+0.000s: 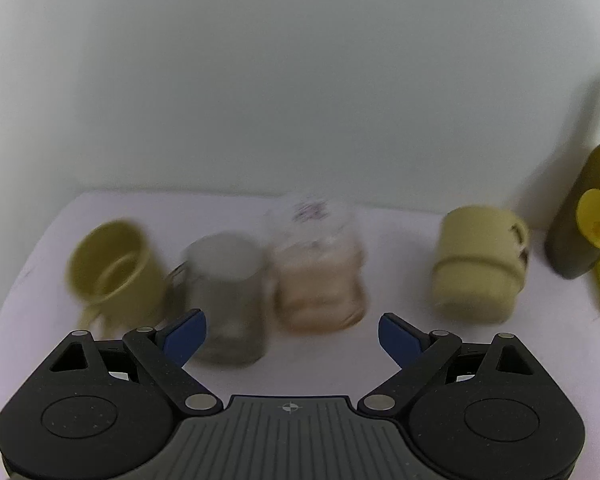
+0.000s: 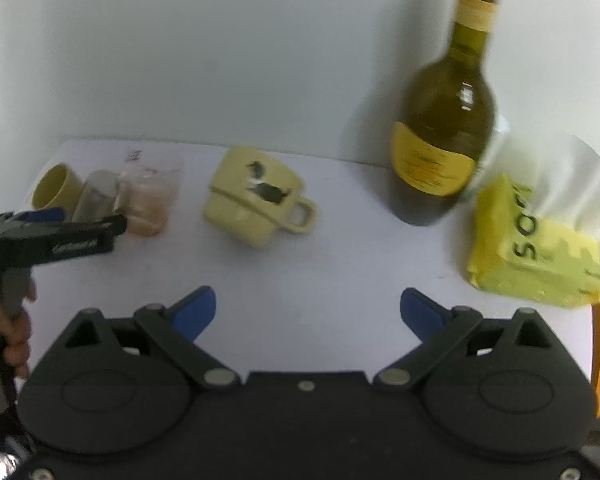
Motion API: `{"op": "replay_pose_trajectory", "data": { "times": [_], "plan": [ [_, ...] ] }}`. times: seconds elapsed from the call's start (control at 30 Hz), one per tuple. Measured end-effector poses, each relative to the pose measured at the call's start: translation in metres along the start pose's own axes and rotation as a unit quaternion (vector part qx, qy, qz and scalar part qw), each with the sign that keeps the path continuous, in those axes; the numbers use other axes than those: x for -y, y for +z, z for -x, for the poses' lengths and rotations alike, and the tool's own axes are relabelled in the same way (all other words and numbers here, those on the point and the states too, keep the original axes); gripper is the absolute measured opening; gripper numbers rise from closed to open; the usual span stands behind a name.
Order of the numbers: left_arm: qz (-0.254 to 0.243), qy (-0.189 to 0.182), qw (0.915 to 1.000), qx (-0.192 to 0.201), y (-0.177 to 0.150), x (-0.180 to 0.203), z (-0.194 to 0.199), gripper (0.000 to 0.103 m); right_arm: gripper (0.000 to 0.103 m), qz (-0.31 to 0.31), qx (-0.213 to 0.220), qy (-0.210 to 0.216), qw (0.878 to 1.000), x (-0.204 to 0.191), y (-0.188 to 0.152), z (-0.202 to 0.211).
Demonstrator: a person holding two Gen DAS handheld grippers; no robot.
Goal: Flip cup upright
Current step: 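Move the left tool toward the upside-down grey translucent mug, then close the left gripper on the grey mug's base and lift it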
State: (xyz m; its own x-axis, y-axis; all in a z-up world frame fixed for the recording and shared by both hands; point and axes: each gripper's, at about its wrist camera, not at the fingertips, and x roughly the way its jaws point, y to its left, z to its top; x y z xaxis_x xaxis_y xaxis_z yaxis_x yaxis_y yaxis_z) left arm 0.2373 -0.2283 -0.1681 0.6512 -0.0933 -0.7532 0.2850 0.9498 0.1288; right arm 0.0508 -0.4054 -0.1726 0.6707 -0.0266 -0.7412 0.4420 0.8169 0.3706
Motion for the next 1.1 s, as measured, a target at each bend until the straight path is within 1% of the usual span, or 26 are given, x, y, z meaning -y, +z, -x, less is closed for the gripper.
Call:
{"op": "replay_pose_trajectory", "data": {
  "times": [0.03,0.07,0.13,0.23,0.33,0.43,0.53,0.63,0.73,0.8,0.83,0.87,0.9,0.97,1.03,1.1],
  "plan": [
    [-0.006,-0.001,1.0,0.001,0.002,0.004,-0.004,0.093,0.099,-0.004,0.001,-0.002,1.0,0.002,-0.001,0.002],
    [-0.026,0.004,0.9996,0.002,0.006,0.01,-0.013,0.093,0.099,-0.007,0.003,-0.001,1.0,0.004,-0.001,0.004],
    [-0.041,0.022,0.9989,0.005,0.006,0.014,-0.019,0.093,0.099,-0.003,0.006,0.004,1.0,0.004,-0.001,0.006],
    [-0.034,0.044,0.9985,-0.003,0.001,0.001,-0.026,0.094,0.099,0.005,0.012,0.01,1.0,0.0,-0.001,0.01],
    [-0.028,0.034,0.999,-0.001,-0.007,-0.013,-0.023,0.094,0.099,0.005,0.015,0.017,1.0,-0.004,0.003,0.011],
    [-0.042,0.041,0.9983,-0.004,-0.017,-0.022,-0.019,0.094,0.099,0.004,0.016,0.023,1.0,-0.011,0.006,0.01],
    [-0.029,0.044,0.9984,-0.019,-0.028,-0.036,-0.023,0.093,0.099,0.006,0.019,0.025,0.999,-0.015,0.009,0.013],
    [-0.015,0.056,0.9976,-0.038,-0.036,-0.047,-0.034,0.088,0.099,0.01,0.02,0.027,0.999,-0.017,0.009,0.015],
    [-0.016,0.056,0.9976,-0.038,-0.037,-0.048,-0.038,0.085,0.099,0.015,0.017,0.025,0.999,-0.016,0.008,0.016],
    [-0.015,0.055,0.9979,-0.032,-0.038,-0.047,-0.042,0.078,0.099,0.017,0.016,0.021,0.999,-0.014,0.008,0.017],
    [-0.013,0.051,0.998,-0.034,-0.039,-0.048,-0.045,0.076,0.099,0.017,0.017,0.018,1.0,-0.012,0.008,0.017],
    [-0.015,0.048,0.9979,-0.041,-0.04,-0.047,-0.049,0.068,0.099,0.014,0.019,0.015,1.0,-0.01,0.008,0.019],
    [-0.018,0.051,0.9976,-0.042,-0.042,-0.047,-0.051,0.065,0.099,0.012,0.02,0.015,1.0,-0.009,0.008,0.019],
    [-0.031,0.057,0.9973,-0.034,-0.048,-0.043,-0.051,0.064,0.099,0.007,0.023,0.01,1.0,-0.006,0.008,0.021],
    [-0.046,0.061,0.9965,-0.034,-0.052,-0.04,-0.05,0.064,0.099,0.004,0.026,0.008,1.0,-0.004,0.007,0.022],
    [-0.047,0.053,0.9968,-0.036,-0.06,-0.041,-0.044,0.063,0.099,0.0,0.027,0.008,1.0,-0.005,0.006,0.022]
  ]
}}
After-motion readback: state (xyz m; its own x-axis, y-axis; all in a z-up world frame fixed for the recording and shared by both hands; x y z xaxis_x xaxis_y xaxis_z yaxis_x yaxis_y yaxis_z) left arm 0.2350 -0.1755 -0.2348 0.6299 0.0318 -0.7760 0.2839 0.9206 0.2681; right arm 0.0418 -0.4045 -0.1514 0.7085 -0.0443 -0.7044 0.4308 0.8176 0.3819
